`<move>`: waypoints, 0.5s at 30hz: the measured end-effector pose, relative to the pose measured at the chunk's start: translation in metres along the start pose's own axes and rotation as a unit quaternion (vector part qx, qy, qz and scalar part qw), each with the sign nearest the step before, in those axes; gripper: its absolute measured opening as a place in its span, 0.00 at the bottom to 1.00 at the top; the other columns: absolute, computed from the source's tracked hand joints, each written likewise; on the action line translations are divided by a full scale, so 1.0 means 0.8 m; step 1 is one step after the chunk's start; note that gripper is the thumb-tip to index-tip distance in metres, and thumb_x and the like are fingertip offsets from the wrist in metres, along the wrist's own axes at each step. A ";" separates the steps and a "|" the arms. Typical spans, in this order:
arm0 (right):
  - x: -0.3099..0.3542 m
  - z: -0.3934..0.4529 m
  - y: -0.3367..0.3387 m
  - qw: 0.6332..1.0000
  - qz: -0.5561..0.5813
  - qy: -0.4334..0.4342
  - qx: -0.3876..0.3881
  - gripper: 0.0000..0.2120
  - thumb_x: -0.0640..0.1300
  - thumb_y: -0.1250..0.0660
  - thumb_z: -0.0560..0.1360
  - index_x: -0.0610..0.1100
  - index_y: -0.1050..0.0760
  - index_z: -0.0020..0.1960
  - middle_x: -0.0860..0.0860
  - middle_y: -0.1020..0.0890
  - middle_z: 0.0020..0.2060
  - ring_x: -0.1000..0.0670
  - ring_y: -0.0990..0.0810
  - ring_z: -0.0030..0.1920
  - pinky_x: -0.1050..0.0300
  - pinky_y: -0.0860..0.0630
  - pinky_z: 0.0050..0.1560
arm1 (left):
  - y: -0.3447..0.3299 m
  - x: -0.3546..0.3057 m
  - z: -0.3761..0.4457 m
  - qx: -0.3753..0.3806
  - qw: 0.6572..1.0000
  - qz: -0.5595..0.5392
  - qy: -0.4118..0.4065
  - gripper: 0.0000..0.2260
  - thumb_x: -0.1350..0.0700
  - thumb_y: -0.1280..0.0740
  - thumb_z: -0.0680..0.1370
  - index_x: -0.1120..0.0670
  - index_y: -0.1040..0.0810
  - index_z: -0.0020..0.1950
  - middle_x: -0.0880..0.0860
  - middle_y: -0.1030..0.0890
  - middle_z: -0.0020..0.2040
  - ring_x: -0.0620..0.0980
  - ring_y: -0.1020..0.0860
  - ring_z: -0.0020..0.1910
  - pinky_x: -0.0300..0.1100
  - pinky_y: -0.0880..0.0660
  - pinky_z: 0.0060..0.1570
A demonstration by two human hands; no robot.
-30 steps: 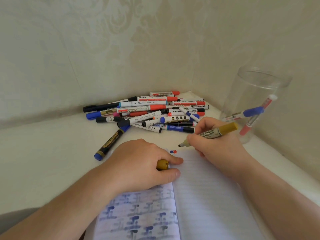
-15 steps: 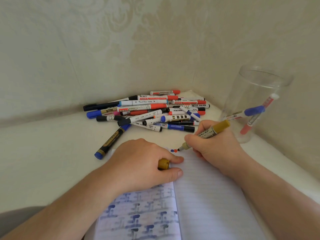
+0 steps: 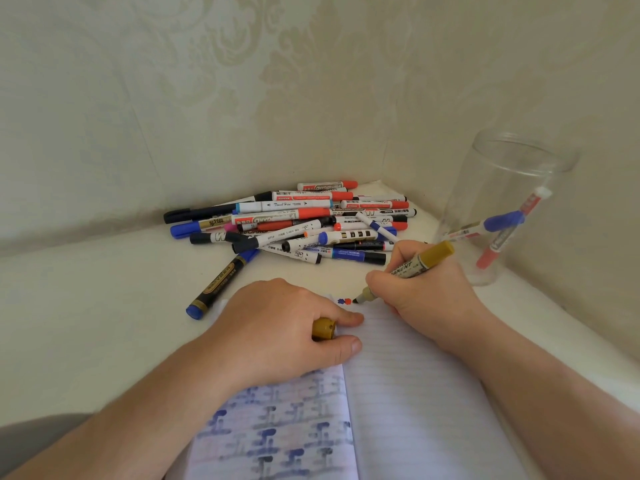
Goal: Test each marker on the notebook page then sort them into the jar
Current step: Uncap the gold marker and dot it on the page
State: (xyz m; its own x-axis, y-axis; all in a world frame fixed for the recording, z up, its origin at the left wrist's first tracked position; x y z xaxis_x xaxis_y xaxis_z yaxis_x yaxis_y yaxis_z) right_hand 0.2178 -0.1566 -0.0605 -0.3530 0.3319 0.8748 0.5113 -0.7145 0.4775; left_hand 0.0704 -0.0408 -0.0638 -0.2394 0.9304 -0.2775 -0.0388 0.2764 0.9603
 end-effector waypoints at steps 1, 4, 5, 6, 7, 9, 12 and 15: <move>-0.001 0.001 0.001 1.000 -0.001 -0.002 -0.005 0.12 0.42 0.24 0.68 0.44 0.27 0.34 0.48 0.25 0.26 0.51 0.30 0.29 0.57 0.31 0.27 | 0.000 0.000 0.000 0.000 1.000 -0.001 0.000 0.19 0.25 0.43 0.74 0.20 0.32 0.66 0.36 0.26 0.36 0.38 0.25 0.44 0.38 0.27 0.41; -0.002 0.001 0.003 1.000 0.013 -0.003 -0.008 0.12 0.42 0.24 0.69 0.43 0.28 0.35 0.43 0.25 0.27 0.51 0.29 0.30 0.56 0.31 0.29 | 0.000 -0.001 0.000 0.000 1.000 0.003 -0.001 0.20 0.25 0.43 0.75 0.20 0.33 0.67 0.36 0.26 0.37 0.38 0.25 0.45 0.38 0.26 0.43; -0.001 0.000 0.003 1.000 0.020 -0.002 -0.005 0.12 0.42 0.24 0.69 0.42 0.27 0.35 0.40 0.22 0.29 0.50 0.28 0.29 0.55 0.30 0.29 | 0.000 -0.001 0.000 0.001 1.000 0.005 -0.001 0.20 0.25 0.43 0.75 0.20 0.33 0.67 0.36 0.27 0.37 0.38 0.25 0.44 0.38 0.26 0.42; 0.000 -0.001 0.003 1.000 0.025 0.000 0.000 0.12 0.42 0.24 0.70 0.41 0.26 0.36 0.39 0.20 0.31 0.51 0.27 0.29 0.55 0.28 0.29 | 0.001 -0.001 0.000 0.002 1.000 0.005 0.000 0.20 0.25 0.43 0.75 0.20 0.33 0.67 0.36 0.27 0.36 0.38 0.26 0.44 0.38 0.27 0.42; 0.001 -0.001 0.002 1.000 0.024 0.003 0.004 0.12 0.42 0.23 0.71 0.41 0.26 0.37 0.39 0.19 0.31 0.51 0.26 0.28 0.55 0.27 0.29 | 0.001 -0.001 0.000 0.002 1.000 0.005 0.000 0.20 0.25 0.43 0.75 0.20 0.33 0.67 0.36 0.27 0.36 0.38 0.26 0.43 0.38 0.27 0.42; 0.003 -0.001 0.001 1.000 0.008 0.009 0.008 0.12 0.43 0.23 0.71 0.41 0.25 0.37 0.40 0.19 0.31 0.51 0.26 0.28 0.56 0.27 0.29 | 0.000 -0.001 0.000 0.002 1.000 0.005 -0.002 0.20 0.25 0.44 0.75 0.20 0.33 0.67 0.36 0.26 0.36 0.38 0.25 0.43 0.39 0.25 0.43; 0.001 0.000 0.000 1.000 -0.002 0.009 0.011 0.13 0.44 0.22 0.69 0.44 0.26 0.35 0.40 0.20 0.31 0.50 0.27 0.30 0.53 0.29 0.30 | -0.001 -0.001 -0.001 -0.001 1.000 0.004 -0.004 0.20 0.25 0.44 0.75 0.21 0.32 0.67 0.36 0.26 0.36 0.38 0.25 0.43 0.39 0.24 0.44; -0.001 0.000 0.002 1.000 0.022 -0.001 0.007 0.12 0.43 0.23 0.69 0.42 0.26 0.36 0.41 0.22 0.29 0.50 0.28 0.29 0.53 0.29 0.31 | -0.003 0.000 -0.001 -0.003 1.000 0.007 -0.006 0.20 0.25 0.44 0.75 0.21 0.32 0.67 0.35 0.23 0.39 0.38 0.24 0.44 0.39 0.24 0.45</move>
State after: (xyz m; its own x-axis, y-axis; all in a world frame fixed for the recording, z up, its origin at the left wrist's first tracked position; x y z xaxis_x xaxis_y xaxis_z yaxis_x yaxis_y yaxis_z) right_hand 0.2189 -0.1579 -0.0604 -0.3285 0.3017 0.8950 0.5375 -0.7195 0.4398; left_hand 0.0699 -0.0416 -0.0658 -0.2288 0.9371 -0.2635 -0.0415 0.2611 0.9644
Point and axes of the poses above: each hand's wrist, its own z-axis towards the middle knuckle, its own y-axis out of the back of the hand, x = y × z, the point moved 6 cm from there along z, towards the middle knuckle
